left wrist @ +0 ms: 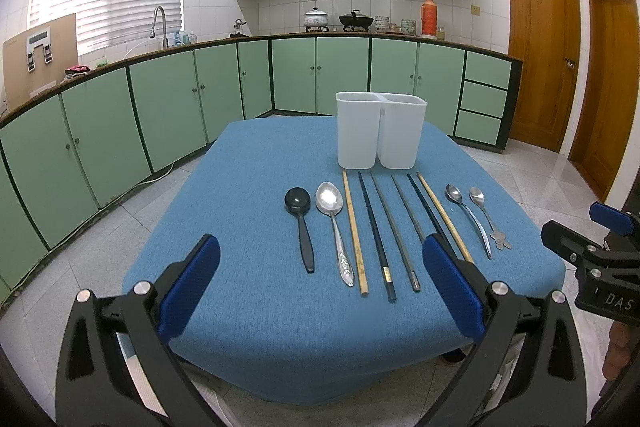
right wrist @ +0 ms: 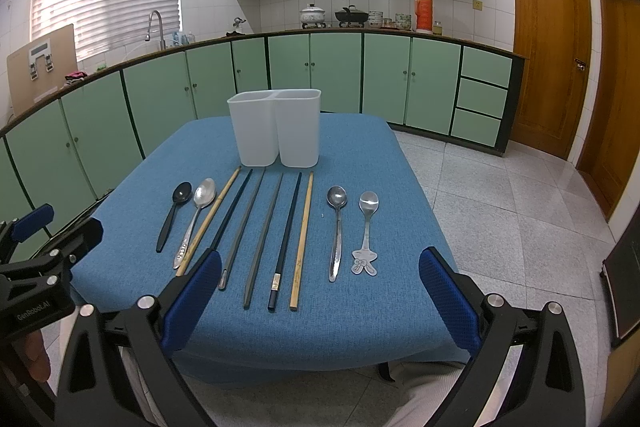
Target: Organize utensils
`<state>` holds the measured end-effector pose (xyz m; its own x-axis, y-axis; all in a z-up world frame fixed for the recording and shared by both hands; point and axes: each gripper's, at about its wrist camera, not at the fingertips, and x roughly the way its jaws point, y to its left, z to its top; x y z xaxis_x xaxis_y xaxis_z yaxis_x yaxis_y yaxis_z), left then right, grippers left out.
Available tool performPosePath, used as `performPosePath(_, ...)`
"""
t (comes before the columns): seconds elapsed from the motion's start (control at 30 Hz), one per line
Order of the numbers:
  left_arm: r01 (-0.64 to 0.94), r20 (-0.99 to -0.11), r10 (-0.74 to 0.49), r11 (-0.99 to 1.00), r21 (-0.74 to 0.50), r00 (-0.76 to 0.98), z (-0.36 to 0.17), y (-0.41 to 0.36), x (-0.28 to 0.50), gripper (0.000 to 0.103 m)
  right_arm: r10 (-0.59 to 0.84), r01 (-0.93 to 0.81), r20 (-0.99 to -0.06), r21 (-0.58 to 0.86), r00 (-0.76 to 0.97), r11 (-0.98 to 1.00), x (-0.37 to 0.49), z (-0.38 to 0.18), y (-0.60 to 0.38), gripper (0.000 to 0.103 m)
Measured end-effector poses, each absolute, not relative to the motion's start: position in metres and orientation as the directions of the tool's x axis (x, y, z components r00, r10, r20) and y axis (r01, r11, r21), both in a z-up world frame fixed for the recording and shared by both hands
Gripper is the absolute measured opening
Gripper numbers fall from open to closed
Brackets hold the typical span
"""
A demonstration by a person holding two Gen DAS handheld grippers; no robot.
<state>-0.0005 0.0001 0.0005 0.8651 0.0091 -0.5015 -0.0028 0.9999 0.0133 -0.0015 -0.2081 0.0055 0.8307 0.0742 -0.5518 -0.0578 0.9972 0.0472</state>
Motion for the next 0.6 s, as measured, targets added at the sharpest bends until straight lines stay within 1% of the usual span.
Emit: performPosePath(0.6, -0.002, -0.501, 0.009, 1.0, 0.015, 0.865, 0.0004, -0.0002, -0.0003, 0.098, 0.073, -0.058, -0.55, 0.045, 0.832, 0.997, -0.0016, 0.0068, -0.208, 0.097)
